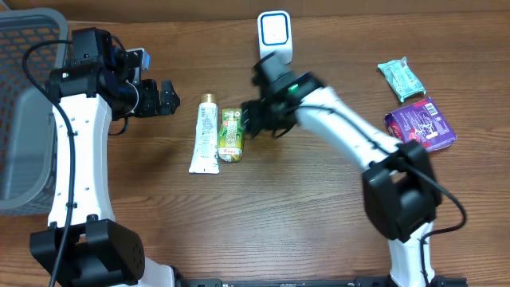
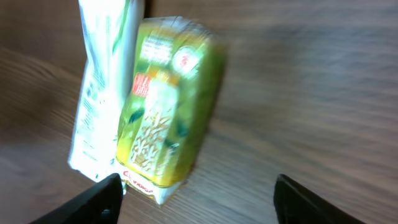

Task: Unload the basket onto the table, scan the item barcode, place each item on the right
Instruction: 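Reach the right gripper to the green tea carton and grasp it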

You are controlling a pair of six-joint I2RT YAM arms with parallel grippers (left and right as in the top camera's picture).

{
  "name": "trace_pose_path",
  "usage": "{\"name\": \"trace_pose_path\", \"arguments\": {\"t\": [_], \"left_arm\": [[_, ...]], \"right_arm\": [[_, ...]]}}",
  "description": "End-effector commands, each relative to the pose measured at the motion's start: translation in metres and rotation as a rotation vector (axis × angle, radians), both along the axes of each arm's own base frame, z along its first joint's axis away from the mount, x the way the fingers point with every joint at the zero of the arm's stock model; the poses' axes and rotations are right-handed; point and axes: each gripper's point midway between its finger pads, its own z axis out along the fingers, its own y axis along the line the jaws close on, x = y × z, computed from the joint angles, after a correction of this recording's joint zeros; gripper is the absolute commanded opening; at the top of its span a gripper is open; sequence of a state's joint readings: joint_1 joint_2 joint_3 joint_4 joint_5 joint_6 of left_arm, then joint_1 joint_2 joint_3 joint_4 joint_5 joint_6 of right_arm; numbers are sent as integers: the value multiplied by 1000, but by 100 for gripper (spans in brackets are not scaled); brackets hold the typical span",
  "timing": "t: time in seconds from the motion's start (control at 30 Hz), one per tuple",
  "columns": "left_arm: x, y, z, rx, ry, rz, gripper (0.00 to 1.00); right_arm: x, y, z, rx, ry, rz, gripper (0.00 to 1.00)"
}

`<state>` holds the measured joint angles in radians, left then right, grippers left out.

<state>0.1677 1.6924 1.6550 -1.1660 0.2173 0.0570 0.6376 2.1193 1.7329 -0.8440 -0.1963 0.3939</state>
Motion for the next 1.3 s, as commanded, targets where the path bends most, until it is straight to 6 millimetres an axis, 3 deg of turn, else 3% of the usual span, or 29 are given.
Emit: {"name": "trace_pose_path", "arguments": {"t": [0.0,0.3,0.57,0.8,0.9,1.0,1.27], "left_arm": [[-3,-1,12,-8,-30,10,99],[-3,-1,12,-8,-30,10,99],[-3,-1,12,-8,-30,10,100],[-3,-1,12,-8,-30,10,100],[-3,-1,12,-8,-30,10,100],[-3,-1,12,-8,-30,10,100],[-3,-1,12,-8,-30,10,100]], "right_arm": [[2,8,-10,-142,-128,-54,81],[-16,53,-20,-120,-190,24,82],[-26,54,-58,-193,-156,52,81],[-34,53,-62,-215,-143,72,72],[-38,46,-64,-244,-117,73,63],[-35,36,-57,-267,-94,59,37],[-26,18,-26,-269,-61,49,11]]}}
